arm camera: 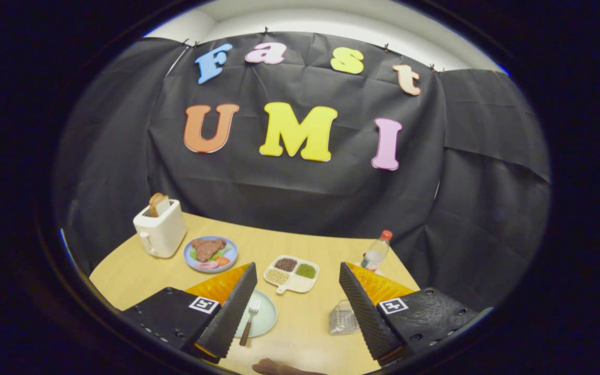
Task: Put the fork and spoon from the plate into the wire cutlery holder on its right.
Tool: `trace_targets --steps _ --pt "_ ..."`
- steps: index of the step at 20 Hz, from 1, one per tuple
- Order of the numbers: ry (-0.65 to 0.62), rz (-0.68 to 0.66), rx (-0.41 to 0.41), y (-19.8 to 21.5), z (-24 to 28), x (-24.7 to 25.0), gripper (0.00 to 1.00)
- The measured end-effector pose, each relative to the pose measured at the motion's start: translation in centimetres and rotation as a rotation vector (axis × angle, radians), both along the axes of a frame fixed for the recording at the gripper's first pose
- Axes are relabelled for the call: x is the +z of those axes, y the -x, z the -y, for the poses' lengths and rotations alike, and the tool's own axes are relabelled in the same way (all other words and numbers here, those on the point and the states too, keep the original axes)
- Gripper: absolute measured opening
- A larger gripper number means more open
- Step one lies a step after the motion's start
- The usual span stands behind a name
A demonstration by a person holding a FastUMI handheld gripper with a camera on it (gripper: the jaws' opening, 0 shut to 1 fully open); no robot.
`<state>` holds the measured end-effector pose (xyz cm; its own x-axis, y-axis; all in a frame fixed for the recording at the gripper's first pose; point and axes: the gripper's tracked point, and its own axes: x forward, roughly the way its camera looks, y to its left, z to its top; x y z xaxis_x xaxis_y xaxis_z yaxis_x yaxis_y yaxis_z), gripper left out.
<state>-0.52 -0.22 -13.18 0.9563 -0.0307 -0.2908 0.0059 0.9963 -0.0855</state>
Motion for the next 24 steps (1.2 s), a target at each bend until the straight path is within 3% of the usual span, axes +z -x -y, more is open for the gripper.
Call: trace_targets --steps 6,9,13,16,24 --pt "-0.009 -0.209 0.026 0.9 -1.7 -8.7 0.95" --pt "-0.03 -0.385 0.075 1.6 -3.9 -15.0 0.96" --pt "-0.068 -0.581 0.079 3.0 -5.5 -21.3 0.96" --pt "0.009 -0.689 0.107 3.9 -5.8 -23.7 0.96" --pt "0.006 -0.854 0.086 1.6 -7.4 -28.1 0.95"
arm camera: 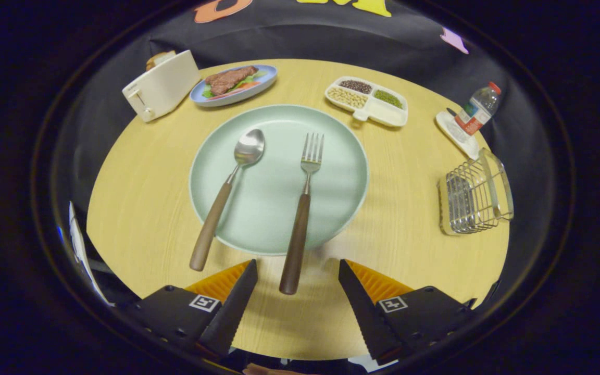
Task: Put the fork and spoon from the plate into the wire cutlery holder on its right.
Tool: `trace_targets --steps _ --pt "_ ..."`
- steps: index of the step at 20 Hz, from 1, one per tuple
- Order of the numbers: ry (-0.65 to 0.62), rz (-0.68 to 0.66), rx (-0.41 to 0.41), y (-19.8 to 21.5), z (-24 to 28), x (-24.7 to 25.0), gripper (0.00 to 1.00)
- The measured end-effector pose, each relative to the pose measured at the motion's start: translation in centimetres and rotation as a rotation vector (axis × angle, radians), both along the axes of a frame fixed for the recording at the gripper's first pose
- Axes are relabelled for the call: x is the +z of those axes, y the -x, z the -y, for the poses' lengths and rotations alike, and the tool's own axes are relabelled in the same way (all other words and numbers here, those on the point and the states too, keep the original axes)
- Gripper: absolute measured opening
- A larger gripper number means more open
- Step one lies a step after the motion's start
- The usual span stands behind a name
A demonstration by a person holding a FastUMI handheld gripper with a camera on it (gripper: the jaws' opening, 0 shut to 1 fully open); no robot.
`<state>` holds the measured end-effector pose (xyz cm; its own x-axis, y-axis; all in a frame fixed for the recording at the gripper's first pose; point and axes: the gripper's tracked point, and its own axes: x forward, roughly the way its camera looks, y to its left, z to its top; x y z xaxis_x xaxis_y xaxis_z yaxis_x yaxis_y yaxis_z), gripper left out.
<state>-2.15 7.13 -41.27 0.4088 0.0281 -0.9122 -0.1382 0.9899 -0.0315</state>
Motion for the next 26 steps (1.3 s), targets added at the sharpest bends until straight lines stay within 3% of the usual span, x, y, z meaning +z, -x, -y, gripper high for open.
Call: trace_targets --steps 2,5,8,11,13,20,26 --pt "-0.021 -0.02 0.004 -0.7 -0.7 -1.1 0.9" --pt "-0.038 -0.028 0.022 -0.6 -1.5 -0.3 0.62" --pt "-0.039 -0.03 0.042 -0.3 -1.7 -0.2 0.25" --pt "-0.037 0.001 0.068 -0.4 -1.0 0.2 0.09" --pt "-0.052 0.019 0.059 -0.2 -0.2 0.7 0.03" --pt "-0.11 0.139 0.075 0.6 2.7 5.2 0.0" --pt "-0.153 0.22 -0.024 1.4 8.4 10.0 0.0"
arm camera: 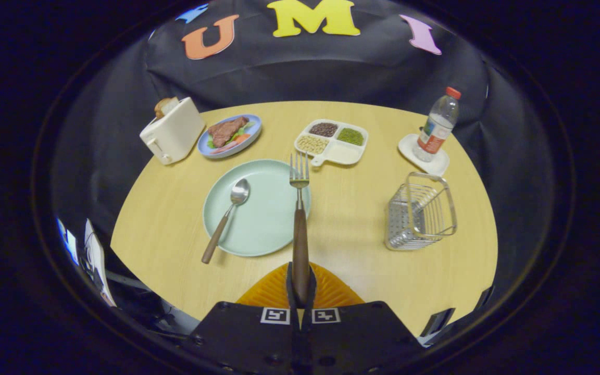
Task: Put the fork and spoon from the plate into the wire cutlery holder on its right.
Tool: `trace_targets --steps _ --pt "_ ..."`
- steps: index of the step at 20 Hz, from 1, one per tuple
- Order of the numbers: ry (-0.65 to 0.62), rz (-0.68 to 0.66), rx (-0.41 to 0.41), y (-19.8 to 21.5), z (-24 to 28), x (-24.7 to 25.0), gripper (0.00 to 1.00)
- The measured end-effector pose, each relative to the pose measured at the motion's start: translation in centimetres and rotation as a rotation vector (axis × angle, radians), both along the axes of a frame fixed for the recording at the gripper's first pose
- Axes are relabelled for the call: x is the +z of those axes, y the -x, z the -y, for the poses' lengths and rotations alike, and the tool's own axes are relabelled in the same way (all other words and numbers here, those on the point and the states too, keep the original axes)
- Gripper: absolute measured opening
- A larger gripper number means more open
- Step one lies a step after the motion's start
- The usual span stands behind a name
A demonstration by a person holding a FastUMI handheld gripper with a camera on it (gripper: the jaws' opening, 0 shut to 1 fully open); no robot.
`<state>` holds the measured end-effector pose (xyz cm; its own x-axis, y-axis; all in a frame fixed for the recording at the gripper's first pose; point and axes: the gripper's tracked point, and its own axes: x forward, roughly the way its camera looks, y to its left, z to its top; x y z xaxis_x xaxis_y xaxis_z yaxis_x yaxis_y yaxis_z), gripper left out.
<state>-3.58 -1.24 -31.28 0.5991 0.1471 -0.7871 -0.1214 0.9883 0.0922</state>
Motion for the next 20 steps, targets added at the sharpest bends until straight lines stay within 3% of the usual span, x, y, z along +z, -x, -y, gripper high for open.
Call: trace_targets --steps 10,16,20 --pt "0.009 -0.058 -0.242 4.3 12.8 2.0 0.01" --pt "0.051 -0.077 -0.247 3.1 14.5 2.4 0.02" --pt "0.066 -0.065 -0.25 1.5 14.5 3.1 0.08"
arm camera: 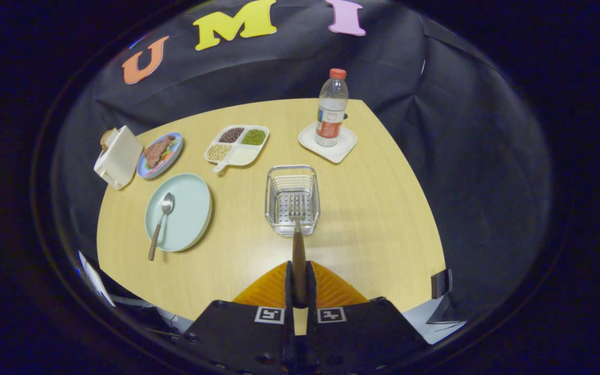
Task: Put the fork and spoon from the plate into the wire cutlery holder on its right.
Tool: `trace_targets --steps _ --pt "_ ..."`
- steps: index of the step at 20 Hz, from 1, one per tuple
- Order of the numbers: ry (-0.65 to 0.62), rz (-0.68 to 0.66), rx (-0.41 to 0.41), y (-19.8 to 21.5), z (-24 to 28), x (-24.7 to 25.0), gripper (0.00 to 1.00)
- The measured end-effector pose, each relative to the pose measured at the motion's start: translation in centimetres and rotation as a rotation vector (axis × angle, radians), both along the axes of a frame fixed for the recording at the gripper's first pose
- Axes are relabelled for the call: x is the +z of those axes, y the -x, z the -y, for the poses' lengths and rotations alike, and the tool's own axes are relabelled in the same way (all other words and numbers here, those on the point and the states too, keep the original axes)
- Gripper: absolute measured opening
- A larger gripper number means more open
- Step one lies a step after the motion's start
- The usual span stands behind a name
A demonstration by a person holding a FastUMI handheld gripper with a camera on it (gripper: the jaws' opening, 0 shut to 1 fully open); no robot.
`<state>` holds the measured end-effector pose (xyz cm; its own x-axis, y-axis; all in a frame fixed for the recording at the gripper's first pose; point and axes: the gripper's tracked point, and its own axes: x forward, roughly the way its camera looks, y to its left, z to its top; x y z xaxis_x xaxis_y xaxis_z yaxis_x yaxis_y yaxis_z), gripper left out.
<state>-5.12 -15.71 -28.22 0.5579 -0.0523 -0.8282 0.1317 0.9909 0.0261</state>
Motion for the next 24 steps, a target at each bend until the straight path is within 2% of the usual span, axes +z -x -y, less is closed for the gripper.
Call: trace_targets --steps 4,6,11,14,18,24 --pt "0.049 0.066 -0.007 -1.9 0.5 1.6 0.14" --pt "0.06 0.092 -0.023 -2.4 0.5 2.3 0.27" --pt "-0.01 0.092 -0.026 -2.4 -1.8 2.3 0.49" --pt "0.006 0.134 -0.03 -2.5 -3.4 3.0 0.73" --pt "0.021 0.14 -0.006 -2.5 -7.2 3.7 0.78" --pt "0.039 0.125 0.109 -3.2 -15.6 2.7 0.8"
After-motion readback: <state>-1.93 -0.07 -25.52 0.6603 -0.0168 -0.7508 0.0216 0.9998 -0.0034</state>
